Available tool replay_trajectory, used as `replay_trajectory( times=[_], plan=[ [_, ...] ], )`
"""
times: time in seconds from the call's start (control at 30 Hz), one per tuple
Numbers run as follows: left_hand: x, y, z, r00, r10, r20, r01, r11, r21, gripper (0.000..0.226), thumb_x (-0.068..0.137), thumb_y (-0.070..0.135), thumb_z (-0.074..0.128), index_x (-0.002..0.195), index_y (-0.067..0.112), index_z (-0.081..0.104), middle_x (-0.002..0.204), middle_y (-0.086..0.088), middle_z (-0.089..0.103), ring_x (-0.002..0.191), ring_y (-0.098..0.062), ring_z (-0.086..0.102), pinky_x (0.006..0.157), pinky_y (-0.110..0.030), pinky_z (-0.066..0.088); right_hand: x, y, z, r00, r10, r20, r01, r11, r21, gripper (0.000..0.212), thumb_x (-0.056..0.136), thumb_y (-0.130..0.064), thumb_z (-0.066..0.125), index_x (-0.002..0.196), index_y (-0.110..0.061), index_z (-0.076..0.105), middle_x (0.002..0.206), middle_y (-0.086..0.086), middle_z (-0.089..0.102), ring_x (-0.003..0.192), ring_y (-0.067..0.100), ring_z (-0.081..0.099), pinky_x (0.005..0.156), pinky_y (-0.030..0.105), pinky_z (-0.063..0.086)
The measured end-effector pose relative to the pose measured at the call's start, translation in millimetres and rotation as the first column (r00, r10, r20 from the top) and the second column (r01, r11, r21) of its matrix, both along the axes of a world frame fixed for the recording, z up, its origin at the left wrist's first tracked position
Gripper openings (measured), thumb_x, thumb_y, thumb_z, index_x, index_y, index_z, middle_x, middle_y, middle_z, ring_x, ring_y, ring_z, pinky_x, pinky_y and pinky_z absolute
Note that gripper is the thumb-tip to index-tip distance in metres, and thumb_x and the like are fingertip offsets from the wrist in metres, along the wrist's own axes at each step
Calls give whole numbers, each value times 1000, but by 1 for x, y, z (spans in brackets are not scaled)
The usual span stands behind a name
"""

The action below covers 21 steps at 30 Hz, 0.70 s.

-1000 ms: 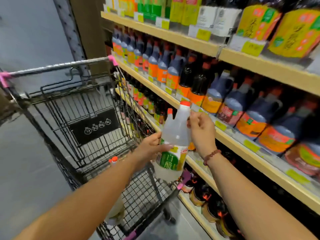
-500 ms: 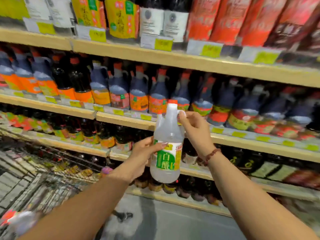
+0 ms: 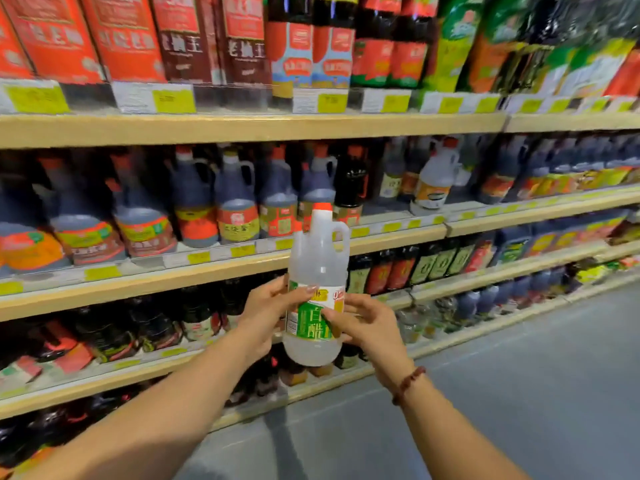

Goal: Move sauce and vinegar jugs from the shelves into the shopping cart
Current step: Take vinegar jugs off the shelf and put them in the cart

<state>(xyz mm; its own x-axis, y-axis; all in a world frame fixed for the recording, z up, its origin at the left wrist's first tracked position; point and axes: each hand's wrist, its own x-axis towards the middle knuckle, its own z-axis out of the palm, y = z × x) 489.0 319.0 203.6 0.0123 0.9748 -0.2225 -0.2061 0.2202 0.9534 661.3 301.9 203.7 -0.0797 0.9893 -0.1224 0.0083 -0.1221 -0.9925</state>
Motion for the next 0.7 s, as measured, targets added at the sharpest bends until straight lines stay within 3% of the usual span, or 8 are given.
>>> replay_trajectory(
  times=[0.17,0.3,0.43,0.6,0.7],
  plan=[
    [100,32,1,992,-121,27,121,993,-1,44,52,33,88,93,22,75,99,-6,75,96,-27,67,89,-47,50,99,16,4,993,-116,1,116,993,24,43,58,-32,82,96,-14,73,95,6,75,93,25,70,69,32,57],
    [163,59,7,978,-205,46,205,979,10,35,62,28,78,97,21,73,95,-3,76,83,-18,70,68,-30,54,155,29,8,980,-197,7,196,980,35,35,68,-25,81,99,-13,72,97,6,75,93,22,70,74,34,58],
    [216,92,15,951,-305,55,303,952,40,27,71,23,74,98,17,71,87,-1,76,73,-11,71,54,-21,52,201,50,15,960,-281,8,280,958,64,28,73,-22,78,100,-15,73,95,2,75,89,14,71,65,21,55],
    [269,142,16,922,-379,84,376,925,56,47,63,25,77,106,6,69,102,-15,73,92,-30,70,80,-41,57,248,86,17,939,-345,6,343,935,92,25,76,-23,76,99,-15,72,92,0,76,83,10,71,58,20,53],
    [300,186,17,906,-416,83,410,909,77,26,72,16,73,97,8,70,90,-9,76,78,-21,72,65,-31,58,275,122,20,919,-393,15,389,914,118,26,75,-25,76,99,-16,73,93,0,76,87,13,71,62,22,54]
  ],
)
